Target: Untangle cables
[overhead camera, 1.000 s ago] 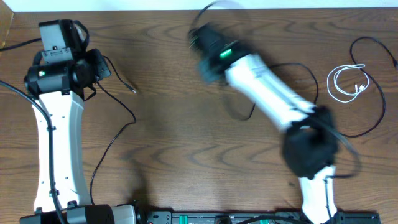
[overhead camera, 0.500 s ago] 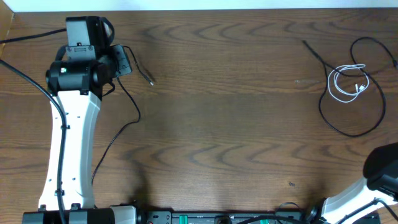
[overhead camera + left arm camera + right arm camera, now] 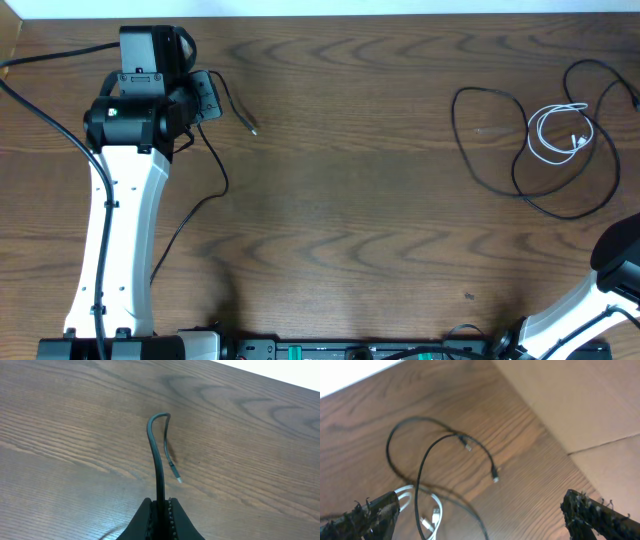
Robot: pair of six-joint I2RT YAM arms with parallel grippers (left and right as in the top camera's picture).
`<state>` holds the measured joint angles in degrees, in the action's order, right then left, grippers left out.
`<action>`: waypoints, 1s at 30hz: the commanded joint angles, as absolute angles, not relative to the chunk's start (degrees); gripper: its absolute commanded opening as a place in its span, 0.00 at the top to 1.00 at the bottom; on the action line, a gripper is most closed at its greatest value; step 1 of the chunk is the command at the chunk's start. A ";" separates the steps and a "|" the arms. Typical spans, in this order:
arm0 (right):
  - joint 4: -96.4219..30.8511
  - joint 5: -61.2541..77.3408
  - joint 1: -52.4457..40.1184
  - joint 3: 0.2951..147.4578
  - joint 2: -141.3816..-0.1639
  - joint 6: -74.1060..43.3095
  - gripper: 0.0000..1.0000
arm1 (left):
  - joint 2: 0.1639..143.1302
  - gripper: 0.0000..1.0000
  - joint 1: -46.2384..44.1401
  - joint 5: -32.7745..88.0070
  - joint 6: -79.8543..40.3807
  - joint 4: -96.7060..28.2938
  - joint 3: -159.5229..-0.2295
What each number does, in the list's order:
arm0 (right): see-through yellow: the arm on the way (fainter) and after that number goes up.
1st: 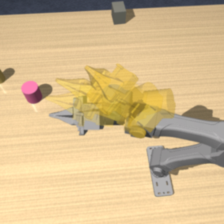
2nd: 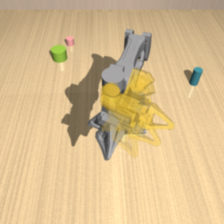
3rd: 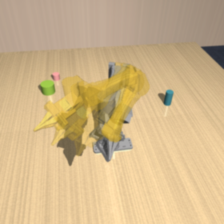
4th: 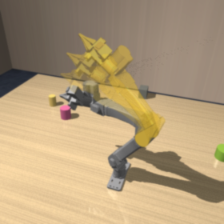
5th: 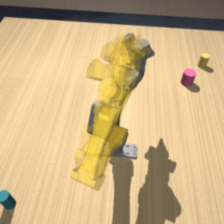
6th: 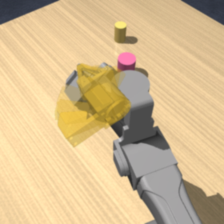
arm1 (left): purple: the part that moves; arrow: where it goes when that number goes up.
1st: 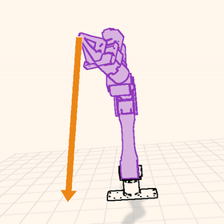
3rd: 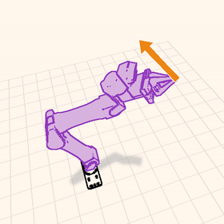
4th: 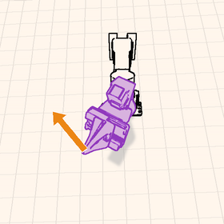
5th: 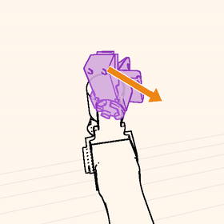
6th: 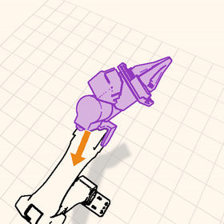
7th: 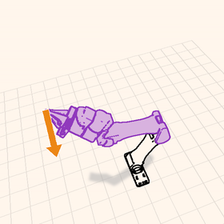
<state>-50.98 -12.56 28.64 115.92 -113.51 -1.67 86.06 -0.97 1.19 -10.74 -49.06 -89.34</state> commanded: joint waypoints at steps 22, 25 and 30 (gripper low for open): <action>-60.47 13.85 10.20 99.63 -113.51 1.83 0.07 | 86.61 0.93 -1.10 2.61 -11.51 -48.75 -89.06; -54.28 16.10 7.01 93.60 -113.51 2.52 0.08 | 86.61 0.92 -1.10 2.61 -11.51 -48.75 -89.06; -39.99 16.01 1.30 84.58 -113.54 -0.75 0.13 | 86.61 0.93 -1.10 2.61 -11.51 -48.77 -89.06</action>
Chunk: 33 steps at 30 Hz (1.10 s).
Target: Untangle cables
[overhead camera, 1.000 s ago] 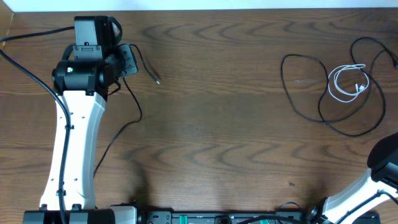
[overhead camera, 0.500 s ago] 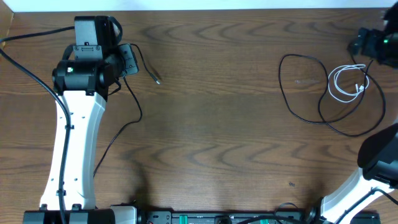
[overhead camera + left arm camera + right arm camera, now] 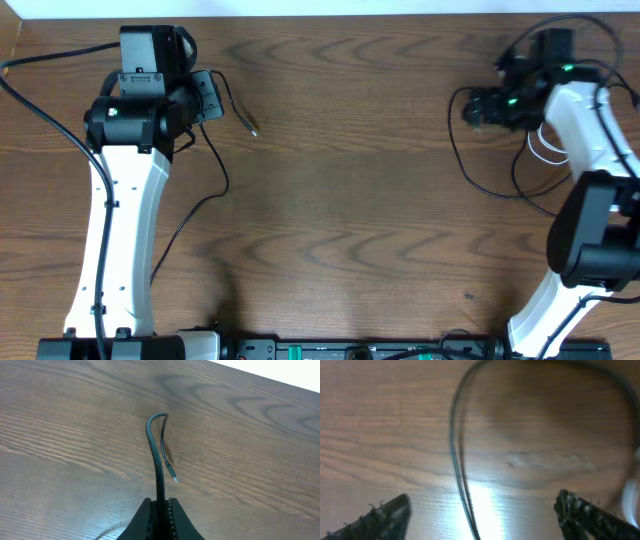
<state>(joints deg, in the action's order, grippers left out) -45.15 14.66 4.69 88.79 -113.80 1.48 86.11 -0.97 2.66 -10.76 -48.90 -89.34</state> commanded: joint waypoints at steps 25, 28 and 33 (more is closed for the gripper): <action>-13.02 -4.36 -7.66 67.55 -113.60 -11.84 0.60 | 86.61 0.93 -1.10 3.36 -11.51 -49.23 -89.06; -13.06 -4.36 -7.66 67.26 -113.65 -12.03 0.67 | 86.61 0.93 -1.10 4.12 -11.51 -49.23 -89.06; -14.74 -4.19 -7.66 66.89 -115.46 -12.23 0.73 | 86.61 0.93 -1.10 4.12 -11.51 -49.28 -89.06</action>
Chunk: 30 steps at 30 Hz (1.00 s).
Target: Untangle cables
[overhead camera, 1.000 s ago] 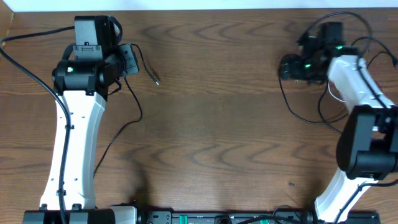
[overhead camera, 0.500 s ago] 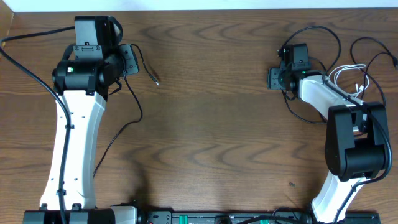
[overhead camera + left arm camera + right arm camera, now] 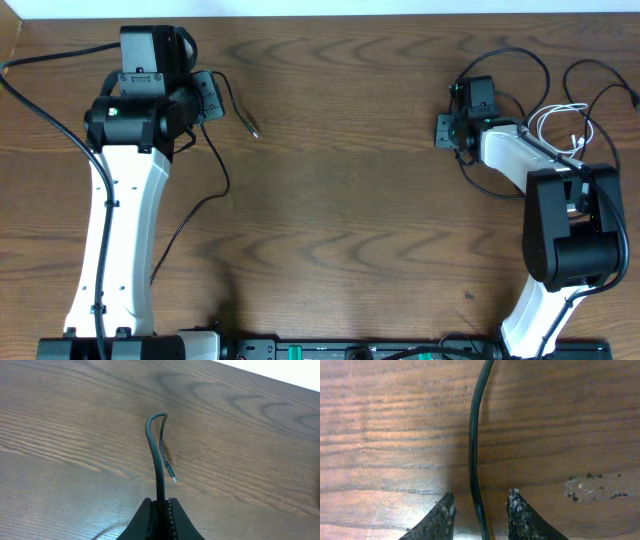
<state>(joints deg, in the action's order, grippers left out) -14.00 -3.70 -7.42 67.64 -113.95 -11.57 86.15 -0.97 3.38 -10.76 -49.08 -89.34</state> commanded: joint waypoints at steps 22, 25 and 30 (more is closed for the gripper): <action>-49.78 -7.35 16.82 108.77 -114.63 -7.64 0.99 | 86.61 0.93 -1.10 4.12 -11.51 -48.73 -89.06; -49.74 -7.38 21.39 113.25 -114.65 -7.66 0.99 | 86.61 0.93 -1.10 4.12 -11.51 -48.47 -89.06; -47.88 -7.38 26.96 113.67 -115.98 -7.62 0.99 | 86.61 0.93 -1.10 4.14 -11.53 -47.72 -89.06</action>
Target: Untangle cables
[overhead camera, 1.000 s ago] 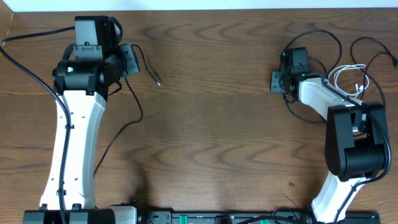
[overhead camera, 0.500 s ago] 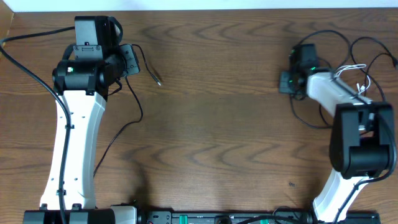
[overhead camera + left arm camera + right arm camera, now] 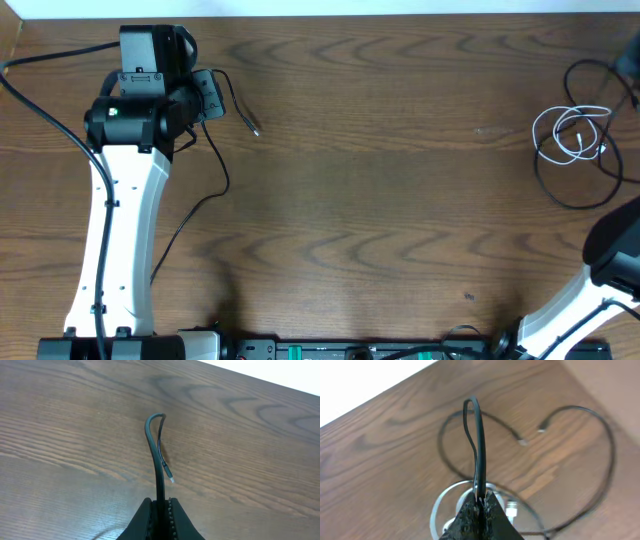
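My left gripper (image 3: 161,503) is shut on a thin black cable (image 3: 153,445) that arches up from the jaws, its plug tip (image 3: 170,479) just above the wood; overhead that cable (image 3: 215,150) trails down the left side of the table. My right gripper (image 3: 480,497) is shut on a folded loop of a second black cable (image 3: 478,435), held above a coiled white cable (image 3: 440,510). Overhead, the white coil (image 3: 568,133) lies at the far right inside loops of the black cable (image 3: 560,190); the right gripper itself is off the overhead frame.
The left arm (image 3: 125,190) stretches up the left side of the table. The right arm's base (image 3: 615,262) shows at the lower right corner. A pale wall or floor strip runs along the table's far edge (image 3: 320,8).
My right gripper has shut on the black cable's loop and now holds it up over the white coil at the table's right edge. The black loops now lie further right. The left arm is unchanged.
My left gripper stayed shut on its cable throughout. My right gripper was first open, high above the right-hand tangle, then open low near the black loop's left side, then straddling the cable on the wood. It is now shut on that cable, lifted at the far right.
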Robot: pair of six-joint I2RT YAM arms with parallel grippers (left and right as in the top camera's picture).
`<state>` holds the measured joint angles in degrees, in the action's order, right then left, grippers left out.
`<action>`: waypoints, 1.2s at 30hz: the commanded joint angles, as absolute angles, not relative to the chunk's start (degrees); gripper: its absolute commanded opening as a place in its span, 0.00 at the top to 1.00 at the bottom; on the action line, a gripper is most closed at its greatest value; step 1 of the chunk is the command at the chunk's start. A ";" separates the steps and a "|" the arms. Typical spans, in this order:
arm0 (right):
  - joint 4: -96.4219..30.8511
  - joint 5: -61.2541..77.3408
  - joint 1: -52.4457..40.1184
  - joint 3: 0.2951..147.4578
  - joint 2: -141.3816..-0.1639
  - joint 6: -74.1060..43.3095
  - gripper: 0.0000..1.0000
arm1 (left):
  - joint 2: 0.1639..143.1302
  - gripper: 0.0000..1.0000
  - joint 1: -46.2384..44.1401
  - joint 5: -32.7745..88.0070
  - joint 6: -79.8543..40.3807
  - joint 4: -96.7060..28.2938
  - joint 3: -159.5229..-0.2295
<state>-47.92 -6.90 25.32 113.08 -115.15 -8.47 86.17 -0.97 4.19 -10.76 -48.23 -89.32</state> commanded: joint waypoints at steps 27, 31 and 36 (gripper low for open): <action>-64.12 24.12 23.20 118.67 -116.33 1.43 0.01 | 97.73 0.18 -18.20 19.62 -11.46 -43.53 -89.06; -64.14 23.94 21.58 118.67 -116.33 2.48 0.01 | 96.53 0.06 -17.67 19.66 -10.76 -39.29 -89.27; -65.36 24.16 16.58 118.67 -116.36 5.06 0.01 | 90.87 0.05 -16.05 19.66 -10.15 -33.95 -89.93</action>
<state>-64.77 23.16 19.84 117.69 -117.25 2.33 95.98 -17.17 19.40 -11.33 -36.14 -89.30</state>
